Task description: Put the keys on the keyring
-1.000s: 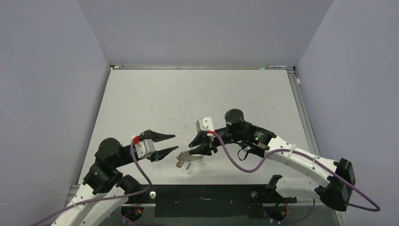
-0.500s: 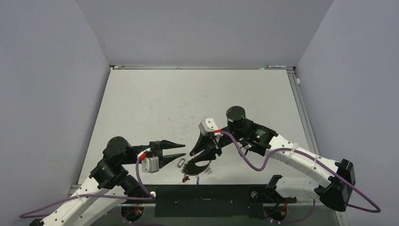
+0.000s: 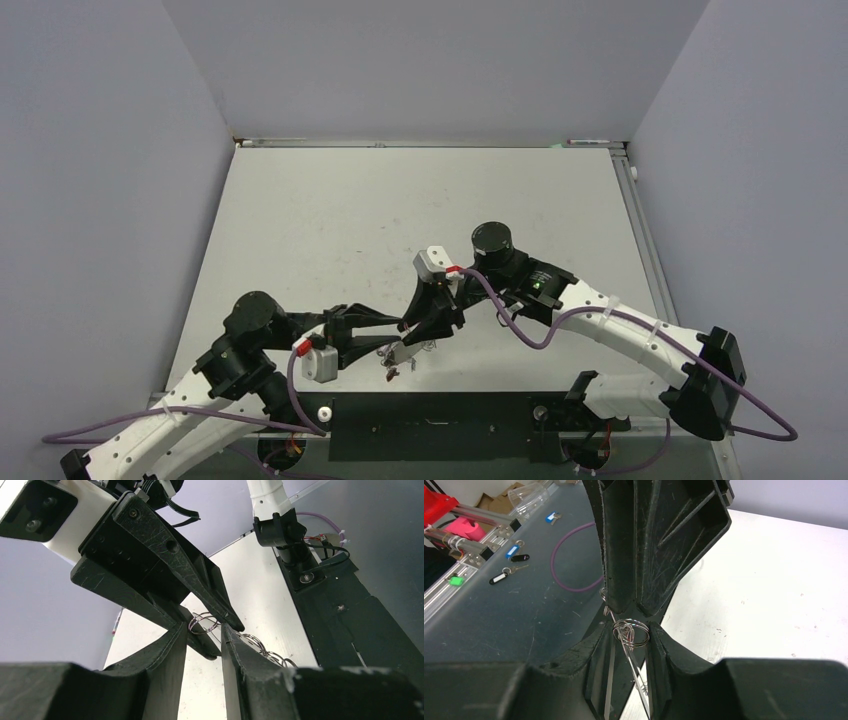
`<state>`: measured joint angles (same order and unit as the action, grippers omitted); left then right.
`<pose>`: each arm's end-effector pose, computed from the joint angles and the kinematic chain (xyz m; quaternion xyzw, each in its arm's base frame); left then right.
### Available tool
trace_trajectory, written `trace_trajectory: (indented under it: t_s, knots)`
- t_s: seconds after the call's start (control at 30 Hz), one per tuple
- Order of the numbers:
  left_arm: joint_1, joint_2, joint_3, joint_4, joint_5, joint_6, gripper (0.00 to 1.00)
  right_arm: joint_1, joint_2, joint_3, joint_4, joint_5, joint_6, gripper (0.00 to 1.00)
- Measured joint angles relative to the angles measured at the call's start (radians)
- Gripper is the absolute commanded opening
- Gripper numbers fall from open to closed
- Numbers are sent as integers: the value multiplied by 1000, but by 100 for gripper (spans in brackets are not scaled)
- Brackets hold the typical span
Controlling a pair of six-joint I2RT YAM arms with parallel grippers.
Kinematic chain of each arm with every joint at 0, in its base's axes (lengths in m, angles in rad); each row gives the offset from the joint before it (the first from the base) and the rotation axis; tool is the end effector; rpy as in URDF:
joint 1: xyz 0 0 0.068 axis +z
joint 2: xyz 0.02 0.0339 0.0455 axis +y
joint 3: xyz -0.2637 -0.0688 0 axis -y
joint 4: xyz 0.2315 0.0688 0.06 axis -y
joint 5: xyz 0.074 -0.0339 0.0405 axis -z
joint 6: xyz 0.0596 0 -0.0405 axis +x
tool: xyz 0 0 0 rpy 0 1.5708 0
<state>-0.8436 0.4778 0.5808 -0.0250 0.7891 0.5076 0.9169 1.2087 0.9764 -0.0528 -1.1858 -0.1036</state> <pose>0.0519 -0.1219 0.3273 0.6122 0.3127 -0.3707 0.6246 0.1132 0.2385 0.3381 -0.6165 0.4156 0.6074 0.2797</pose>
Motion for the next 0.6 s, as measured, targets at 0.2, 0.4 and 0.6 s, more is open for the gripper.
trace_trajectory:
  t_s: [0.2, 0.4, 0.6]
  knots:
    - [-18, 5, 0, 1, -14, 22, 24, 0, 14, 0, 30, -23, 37, 5]
    - [-29, 8, 0, 19, -32, 28, 26, 1, 23, 0, 63, -34, 61, 5]
    - [-35, 11, 0, 30, -40, 31, 27, 3, 23, 0, 75, -39, 72, 5]
